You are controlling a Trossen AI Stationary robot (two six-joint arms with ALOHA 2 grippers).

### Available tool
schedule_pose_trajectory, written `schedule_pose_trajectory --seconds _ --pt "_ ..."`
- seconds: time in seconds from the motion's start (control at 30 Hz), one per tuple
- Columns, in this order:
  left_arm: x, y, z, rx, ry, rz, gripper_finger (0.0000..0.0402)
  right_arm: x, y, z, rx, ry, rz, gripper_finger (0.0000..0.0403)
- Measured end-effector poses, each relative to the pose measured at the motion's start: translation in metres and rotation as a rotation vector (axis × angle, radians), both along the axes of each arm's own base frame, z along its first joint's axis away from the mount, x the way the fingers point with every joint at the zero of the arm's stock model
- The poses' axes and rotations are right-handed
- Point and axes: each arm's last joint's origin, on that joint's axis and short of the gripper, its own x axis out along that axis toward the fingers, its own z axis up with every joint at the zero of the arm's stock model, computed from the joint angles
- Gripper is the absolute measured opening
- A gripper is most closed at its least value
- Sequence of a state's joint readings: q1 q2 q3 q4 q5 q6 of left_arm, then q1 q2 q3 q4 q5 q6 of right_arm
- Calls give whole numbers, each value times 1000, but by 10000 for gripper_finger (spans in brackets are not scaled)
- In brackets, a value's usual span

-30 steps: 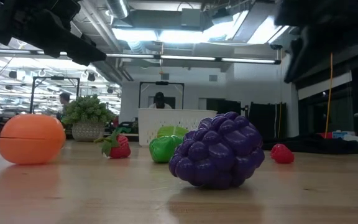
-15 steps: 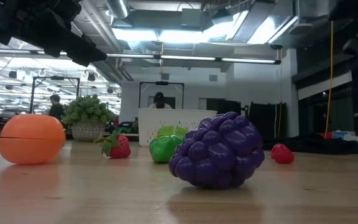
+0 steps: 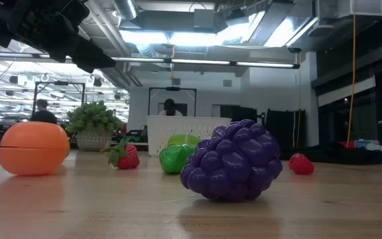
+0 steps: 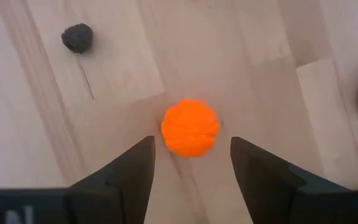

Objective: Pick and placing Produce into tupperware
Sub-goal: Put the pumpkin into the white bin

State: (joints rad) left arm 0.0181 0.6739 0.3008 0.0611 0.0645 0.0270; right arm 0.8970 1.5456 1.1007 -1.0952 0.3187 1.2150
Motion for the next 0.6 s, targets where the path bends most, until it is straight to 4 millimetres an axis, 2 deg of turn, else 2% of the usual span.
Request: schedule_pose_trajectory --seconds 0.27,0.6 --pt "0 0 0 1 0 0 229 1 8 -15 -44 34 1 212" --pt "0 0 0 2 0 0 228 3 10 -17 -39 29 4 212"
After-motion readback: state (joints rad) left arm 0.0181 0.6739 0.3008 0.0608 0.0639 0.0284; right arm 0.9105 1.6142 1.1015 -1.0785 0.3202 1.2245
